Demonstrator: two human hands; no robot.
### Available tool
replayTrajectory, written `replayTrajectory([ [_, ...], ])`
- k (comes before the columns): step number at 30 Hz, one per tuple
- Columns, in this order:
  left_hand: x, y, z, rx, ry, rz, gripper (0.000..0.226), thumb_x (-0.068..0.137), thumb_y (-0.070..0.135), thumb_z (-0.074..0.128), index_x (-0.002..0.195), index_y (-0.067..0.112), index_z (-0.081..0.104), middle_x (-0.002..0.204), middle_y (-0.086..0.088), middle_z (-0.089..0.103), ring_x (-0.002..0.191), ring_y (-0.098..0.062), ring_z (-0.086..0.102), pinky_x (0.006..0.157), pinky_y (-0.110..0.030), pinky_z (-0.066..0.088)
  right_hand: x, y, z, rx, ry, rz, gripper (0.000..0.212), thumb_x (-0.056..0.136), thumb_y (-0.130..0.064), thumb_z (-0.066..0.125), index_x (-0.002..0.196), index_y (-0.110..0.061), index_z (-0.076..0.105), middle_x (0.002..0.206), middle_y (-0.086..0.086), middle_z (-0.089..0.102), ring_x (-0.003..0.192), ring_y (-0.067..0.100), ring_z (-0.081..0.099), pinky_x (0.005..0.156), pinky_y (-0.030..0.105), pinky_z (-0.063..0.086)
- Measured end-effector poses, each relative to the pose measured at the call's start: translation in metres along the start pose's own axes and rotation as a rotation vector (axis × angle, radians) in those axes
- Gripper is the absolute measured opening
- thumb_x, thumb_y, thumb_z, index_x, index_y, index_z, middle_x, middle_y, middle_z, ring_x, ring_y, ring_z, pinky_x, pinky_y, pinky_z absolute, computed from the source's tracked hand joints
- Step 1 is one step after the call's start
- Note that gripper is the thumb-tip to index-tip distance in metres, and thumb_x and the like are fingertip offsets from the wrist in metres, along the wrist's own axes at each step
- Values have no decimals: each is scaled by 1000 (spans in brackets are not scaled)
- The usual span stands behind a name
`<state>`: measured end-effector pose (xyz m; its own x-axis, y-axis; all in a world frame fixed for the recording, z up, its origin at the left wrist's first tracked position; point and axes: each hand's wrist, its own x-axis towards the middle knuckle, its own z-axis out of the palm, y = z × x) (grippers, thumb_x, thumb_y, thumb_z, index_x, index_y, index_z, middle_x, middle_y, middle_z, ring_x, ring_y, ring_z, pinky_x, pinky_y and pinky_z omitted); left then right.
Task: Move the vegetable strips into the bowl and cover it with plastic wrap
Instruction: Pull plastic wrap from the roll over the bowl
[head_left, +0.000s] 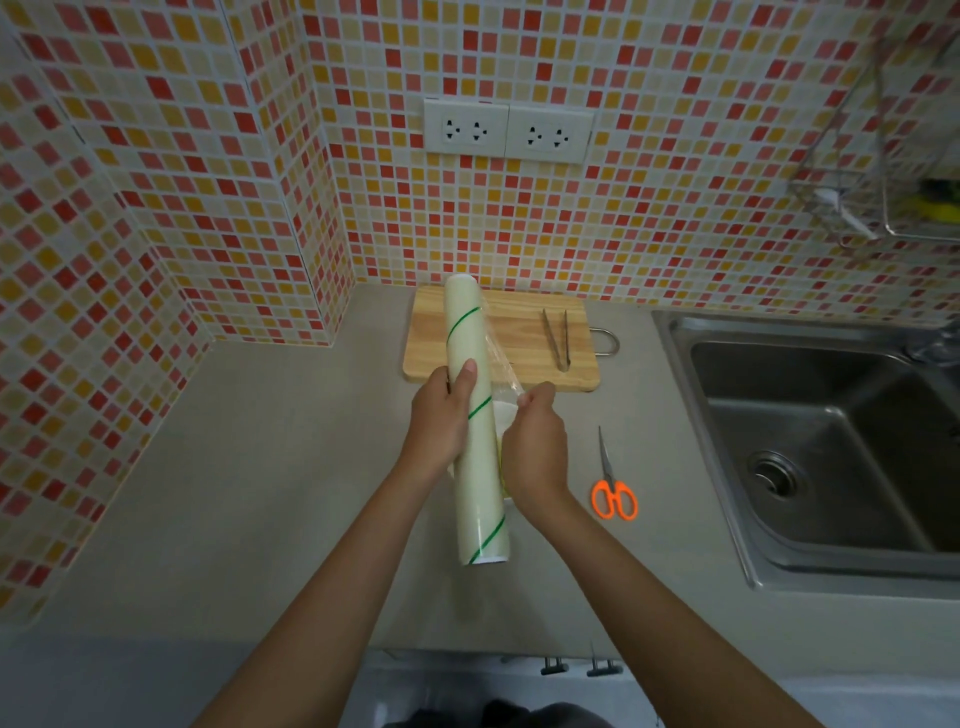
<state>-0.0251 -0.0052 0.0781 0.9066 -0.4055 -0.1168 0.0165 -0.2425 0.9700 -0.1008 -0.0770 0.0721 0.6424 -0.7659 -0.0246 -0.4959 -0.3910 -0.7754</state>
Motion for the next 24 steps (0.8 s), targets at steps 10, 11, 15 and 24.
replayTrajectory([
  [10, -3, 0, -4, -164, -34, -121, 34, 73, 52, 73, 81, 20, 63, 70, 5, 64, 63, -13, 64, 61, -38, 56, 2, 8, 0, 119, 22, -85, 10, 98, -9, 30, 91, -11, 38, 68, 0, 49, 60, 18, 48, 47, 27, 31],
  [11, -3, 0, -5, -193, -32, -121, 32, 73, 49, 74, 80, 19, 65, 69, 3, 65, 64, -18, 65, 66, -44, 57, 2, 10, 0, 152, 32, -77, 12, 98, -9, 30, 90, -11, 39, 67, -1, 49, 59, 15, 47, 47, 24, 31],
  [15, -7, -1, -8, -244, -3, -61, 29, 84, 41, 65, 88, 13, 69, 78, -15, 67, 69, -29, 63, 70, -53, 56, 3, 17, 1, 282, 103, -43, 14, 99, -8, 34, 90, -10, 45, 67, -6, 48, 59, 6, 45, 48, 9, 37],
  [24, -17, -2, -5, -148, -31, 61, 20, 91, 39, 57, 103, 26, 66, 78, 10, 67, 72, -8, 63, 67, -26, 49, 22, 12, -16, 215, 3, -144, 37, 95, -51, 36, 89, -20, 56, 69, -1, 64, 63, 22, 63, 65, 42, 53],
])
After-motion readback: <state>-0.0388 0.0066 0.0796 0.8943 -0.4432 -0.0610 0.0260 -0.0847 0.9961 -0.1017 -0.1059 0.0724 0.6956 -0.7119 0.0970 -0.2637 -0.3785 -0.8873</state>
